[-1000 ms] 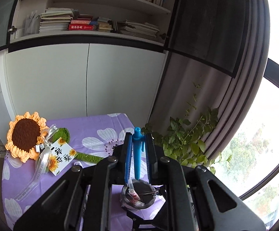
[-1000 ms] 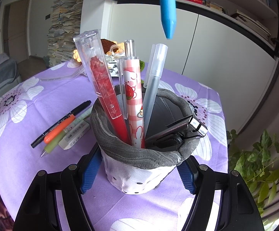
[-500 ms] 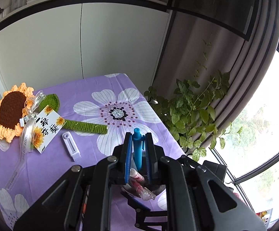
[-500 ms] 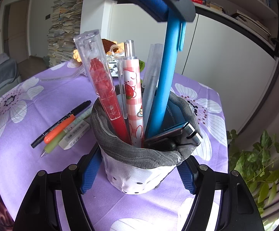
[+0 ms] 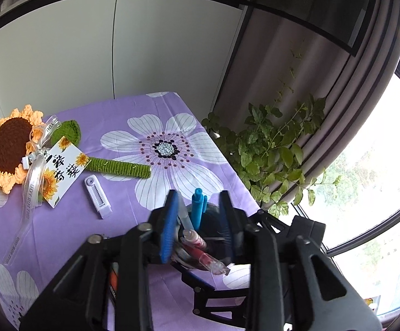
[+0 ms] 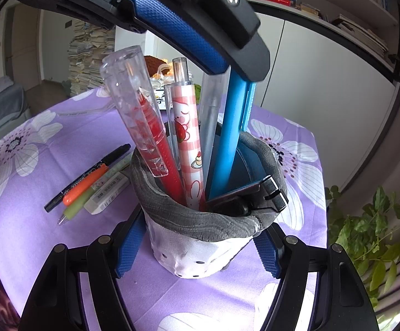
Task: Organize stationery
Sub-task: 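Insert the blue pen into the pen cup and open the left tool, then grasp the black marker with the left tool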
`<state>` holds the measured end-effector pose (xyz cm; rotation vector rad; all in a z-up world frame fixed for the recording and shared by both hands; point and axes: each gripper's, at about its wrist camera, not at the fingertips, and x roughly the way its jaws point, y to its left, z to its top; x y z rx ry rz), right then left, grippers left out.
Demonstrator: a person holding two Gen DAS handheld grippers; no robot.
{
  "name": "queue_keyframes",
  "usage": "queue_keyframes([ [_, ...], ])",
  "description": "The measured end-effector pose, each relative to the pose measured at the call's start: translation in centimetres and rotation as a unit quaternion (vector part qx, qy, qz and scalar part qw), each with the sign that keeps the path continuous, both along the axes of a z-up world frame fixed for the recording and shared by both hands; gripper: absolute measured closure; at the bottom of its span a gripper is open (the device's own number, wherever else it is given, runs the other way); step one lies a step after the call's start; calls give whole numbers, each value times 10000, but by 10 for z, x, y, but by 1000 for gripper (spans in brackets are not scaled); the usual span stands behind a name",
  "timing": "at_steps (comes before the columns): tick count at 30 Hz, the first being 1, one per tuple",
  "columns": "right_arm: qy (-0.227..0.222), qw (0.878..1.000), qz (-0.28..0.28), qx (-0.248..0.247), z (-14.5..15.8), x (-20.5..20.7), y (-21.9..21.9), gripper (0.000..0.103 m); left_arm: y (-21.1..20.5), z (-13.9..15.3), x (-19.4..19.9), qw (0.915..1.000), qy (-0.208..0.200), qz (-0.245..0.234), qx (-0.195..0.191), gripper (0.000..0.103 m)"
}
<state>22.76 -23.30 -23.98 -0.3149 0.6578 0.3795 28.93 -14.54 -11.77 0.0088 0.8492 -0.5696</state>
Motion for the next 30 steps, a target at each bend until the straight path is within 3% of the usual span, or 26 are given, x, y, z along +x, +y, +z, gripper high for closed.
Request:
queue_keyframes([
  [2,3,10000,-3,0,0,0,1,30,15,13,-4,9993,-263,240,-143,47],
  [5,3,10000,-3,1,0,0,0,30,39,25,-9,9965,-574,601,-123,47],
  [7,3,10000,-3,0,0,0,1,30,58,21,-7,9945,-548,896,-48,47],
  [10,3,10000,-3,-1,0,0,1,30,80,-5,6,9907,-206,1321,259,48],
  [13,3,10000,-4,-2,0,0,1,30,98,-45,24,9834,476,1667,530,52],
  [15,4,10000,-4,-2,0,0,1,30,107,-70,33,9779,901,1793,590,68],
  [18,9,10000,-9,-8,0,0,1,30,113,-96,45,9713,1359,1870,555,70],
  [30,35,10000,-15,-8,1,0,-5,30,92,-120,51,9697,1560,1702,796,72],
])
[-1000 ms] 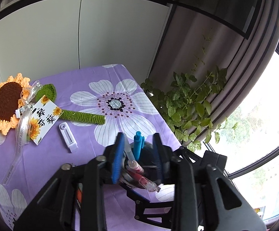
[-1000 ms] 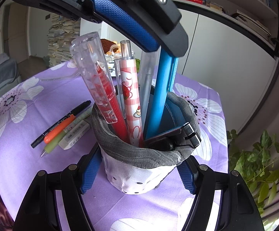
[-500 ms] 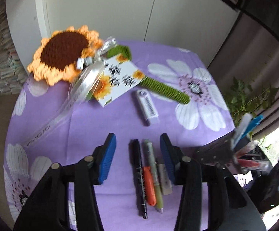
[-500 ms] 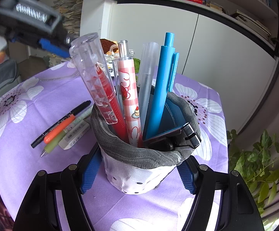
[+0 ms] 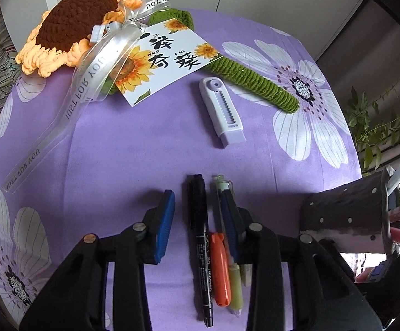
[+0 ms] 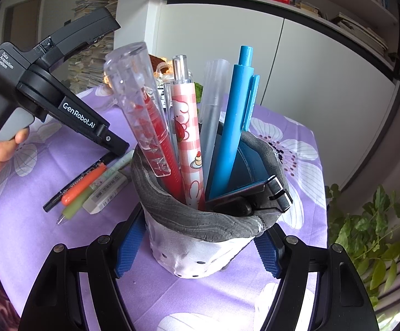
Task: Organize stationery
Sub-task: 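Grasp the black marker with the left tool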
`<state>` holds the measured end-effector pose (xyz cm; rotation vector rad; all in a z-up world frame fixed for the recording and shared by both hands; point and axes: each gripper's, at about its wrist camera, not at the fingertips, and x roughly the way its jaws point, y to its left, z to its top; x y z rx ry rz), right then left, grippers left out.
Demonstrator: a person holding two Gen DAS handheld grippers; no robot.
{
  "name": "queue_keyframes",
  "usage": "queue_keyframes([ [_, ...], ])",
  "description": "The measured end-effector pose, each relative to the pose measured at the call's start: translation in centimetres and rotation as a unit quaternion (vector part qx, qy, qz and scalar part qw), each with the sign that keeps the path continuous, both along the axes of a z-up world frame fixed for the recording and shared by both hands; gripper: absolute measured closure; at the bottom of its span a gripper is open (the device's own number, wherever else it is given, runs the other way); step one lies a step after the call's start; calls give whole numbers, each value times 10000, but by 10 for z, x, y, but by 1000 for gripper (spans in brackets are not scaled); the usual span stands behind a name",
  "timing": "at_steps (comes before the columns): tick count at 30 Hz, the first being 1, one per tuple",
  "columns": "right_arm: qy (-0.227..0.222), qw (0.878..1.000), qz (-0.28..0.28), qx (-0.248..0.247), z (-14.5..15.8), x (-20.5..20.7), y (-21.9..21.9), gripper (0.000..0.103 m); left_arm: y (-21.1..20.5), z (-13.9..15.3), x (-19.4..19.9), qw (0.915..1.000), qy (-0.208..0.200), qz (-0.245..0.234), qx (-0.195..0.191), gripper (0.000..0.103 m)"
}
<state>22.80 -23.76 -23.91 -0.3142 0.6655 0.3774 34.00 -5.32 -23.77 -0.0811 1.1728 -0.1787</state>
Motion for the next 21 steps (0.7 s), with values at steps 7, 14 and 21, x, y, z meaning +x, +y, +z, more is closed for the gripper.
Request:
queue_keyframes([
  [7,1,10000,1,0,0,0,0,30,-7,-3,-2,9998,-35,-78,174,92],
  [14,2,10000,1,-1,0,0,0,30,5,21,-11,9996,-288,-7,-40,101],
  [21,2,10000,0,-4,0,0,1,30,-1,34,-18,9989,-421,-199,-48,100],
])
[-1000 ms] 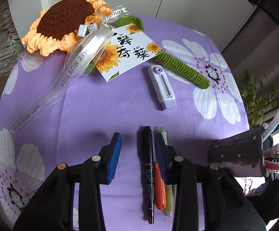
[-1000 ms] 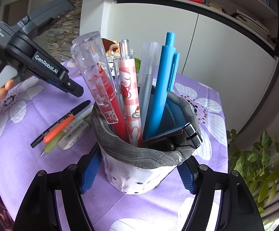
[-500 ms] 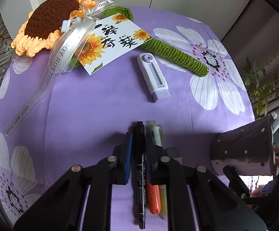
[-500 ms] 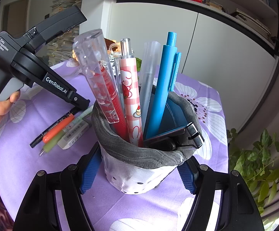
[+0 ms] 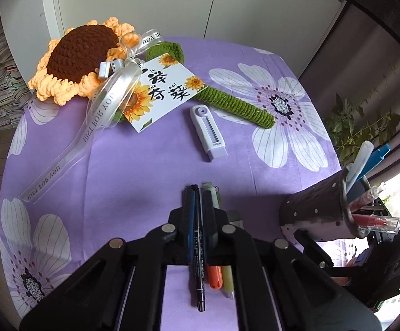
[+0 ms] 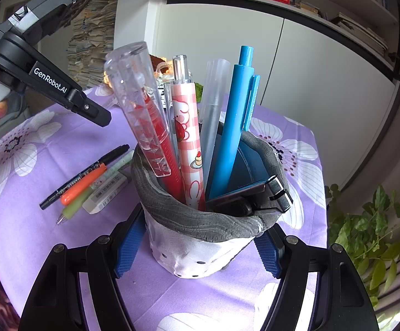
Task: Organize stationery
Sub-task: 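Grasp the black marker with the left tool, then insert the black marker into the pen cup and open the left tool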
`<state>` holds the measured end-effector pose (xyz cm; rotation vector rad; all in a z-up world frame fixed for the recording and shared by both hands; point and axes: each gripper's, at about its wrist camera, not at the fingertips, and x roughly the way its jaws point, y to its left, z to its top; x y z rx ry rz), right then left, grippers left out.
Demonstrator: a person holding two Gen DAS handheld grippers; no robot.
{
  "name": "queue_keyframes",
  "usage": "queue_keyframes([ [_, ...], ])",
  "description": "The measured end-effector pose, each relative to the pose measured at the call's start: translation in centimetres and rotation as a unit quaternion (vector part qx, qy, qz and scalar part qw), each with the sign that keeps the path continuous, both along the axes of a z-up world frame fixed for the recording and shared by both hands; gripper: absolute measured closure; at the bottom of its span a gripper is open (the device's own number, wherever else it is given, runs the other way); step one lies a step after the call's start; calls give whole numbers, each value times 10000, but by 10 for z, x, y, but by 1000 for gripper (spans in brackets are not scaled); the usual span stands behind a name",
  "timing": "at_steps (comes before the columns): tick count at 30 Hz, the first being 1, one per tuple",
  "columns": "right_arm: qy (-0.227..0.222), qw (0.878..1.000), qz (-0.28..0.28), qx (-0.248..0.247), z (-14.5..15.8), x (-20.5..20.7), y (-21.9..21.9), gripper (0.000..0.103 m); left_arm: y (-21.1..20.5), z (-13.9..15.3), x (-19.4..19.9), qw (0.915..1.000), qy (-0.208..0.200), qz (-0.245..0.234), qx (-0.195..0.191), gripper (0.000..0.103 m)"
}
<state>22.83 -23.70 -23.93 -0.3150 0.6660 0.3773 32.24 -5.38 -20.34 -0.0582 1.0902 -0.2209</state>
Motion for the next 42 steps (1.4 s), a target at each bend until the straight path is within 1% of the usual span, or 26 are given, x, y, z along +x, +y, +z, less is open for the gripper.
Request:
queue_keyframes([
  [4,0,10000,0,-2,0,0,0,30,-7,-18,8,9996,166,-1,230,99],
  [7,1,10000,1,0,0,0,0,30,-7,-30,15,9990,415,-10,193,97],
  [8,2,10000,1,2,0,0,0,30,-7,-34,17,9987,485,-3,160,94],
  [9,2,10000,1,2,0,0,0,30,-7,-35,18,9986,514,5,150,90],
  [10,3,10000,2,3,0,0,0,30,-7,-36,19,9987,464,23,197,86],
  [11,3,10000,1,2,0,0,0,30,-7,-35,19,9987,422,56,275,79],
  [12,3,10000,1,3,0,0,0,30,-7,-36,19,9987,390,88,323,77],
  [15,10,10000,3,9,-1,0,4,30,-5,-39,21,9986,403,82,332,77],
  [20,12,10000,1,2,-1,0,4,30,-12,-41,16,9981,250,9,565,79],
  [21,12,10000,1,2,-1,0,4,30,-13,-41,15,9979,213,-1,615,88],
  [22,12,10000,0,0,0,0,4,30,-16,-42,16,9977,196,-15,642,91],
  [23,13,10000,0,-2,0,1,4,30,-15,-42,15,9979,213,-18,608,91],
  [25,12,10000,0,-3,0,1,4,30,-10,-41,15,9988,329,-2,373,91],
  [26,11,10000,-1,-5,0,1,4,30,-7,-37,14,9991,318,10,293,91],
  [28,12,10000,0,-4,0,1,4,30,-3,-26,9,9995,169,59,267,91],
  [31,14,10000,-2,-4,0,1,4,30,4,-2,0,9999,-86,67,89,91],
  [35,14,10000,-2,-5,0,1,4,30,6,35,-20,9986,-517,-45,-140,91],
  [39,13,10000,-3,-8,-1,1,4,30,-1,69,-41,9931,-1088,-234,-383,91],
  [42,12,10000,-4,-14,-1,1,5,30,-15,86,-50,9868,-1460,-463,-519,91],
])
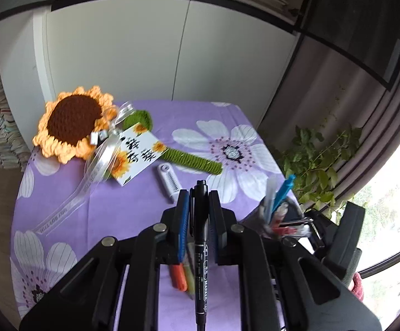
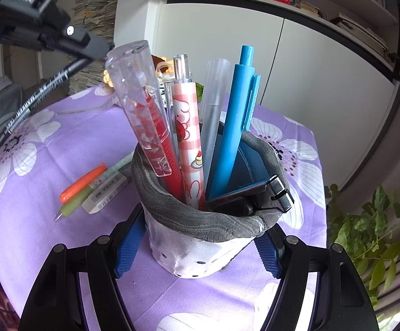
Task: Organize stationery
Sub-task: 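Insert the black marker into the pen cup and open the left tool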
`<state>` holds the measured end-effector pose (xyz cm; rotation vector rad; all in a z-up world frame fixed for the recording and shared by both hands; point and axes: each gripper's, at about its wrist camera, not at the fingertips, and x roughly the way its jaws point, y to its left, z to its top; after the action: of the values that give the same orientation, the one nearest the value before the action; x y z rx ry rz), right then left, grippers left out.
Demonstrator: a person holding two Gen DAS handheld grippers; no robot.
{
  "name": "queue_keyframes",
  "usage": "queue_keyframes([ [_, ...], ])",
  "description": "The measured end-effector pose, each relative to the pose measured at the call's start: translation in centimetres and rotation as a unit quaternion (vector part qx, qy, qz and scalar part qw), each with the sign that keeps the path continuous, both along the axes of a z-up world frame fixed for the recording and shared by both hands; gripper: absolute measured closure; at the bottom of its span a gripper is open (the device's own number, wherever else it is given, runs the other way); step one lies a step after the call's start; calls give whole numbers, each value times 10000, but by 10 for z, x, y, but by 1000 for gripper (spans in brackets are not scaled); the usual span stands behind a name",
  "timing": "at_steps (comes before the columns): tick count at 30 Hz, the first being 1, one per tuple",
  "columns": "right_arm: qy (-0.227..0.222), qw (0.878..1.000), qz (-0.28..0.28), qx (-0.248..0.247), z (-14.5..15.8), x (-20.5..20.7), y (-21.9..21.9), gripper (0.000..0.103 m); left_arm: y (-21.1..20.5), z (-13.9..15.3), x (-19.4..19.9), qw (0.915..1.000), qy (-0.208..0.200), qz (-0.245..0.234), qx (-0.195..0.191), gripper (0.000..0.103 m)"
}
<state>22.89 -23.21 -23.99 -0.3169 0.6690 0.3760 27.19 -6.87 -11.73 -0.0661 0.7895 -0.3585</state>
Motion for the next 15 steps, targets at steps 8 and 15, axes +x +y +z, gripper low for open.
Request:
queue_keyframes([
  [8,-1,10000,-1,-10,0,0,0,30,-17,14,-4,9991,-234,-263,-243,91],
  [15,0,10000,-2,-12,0,0,0,30,-19,46,-15,9964,-676,-361,-365,93],
])
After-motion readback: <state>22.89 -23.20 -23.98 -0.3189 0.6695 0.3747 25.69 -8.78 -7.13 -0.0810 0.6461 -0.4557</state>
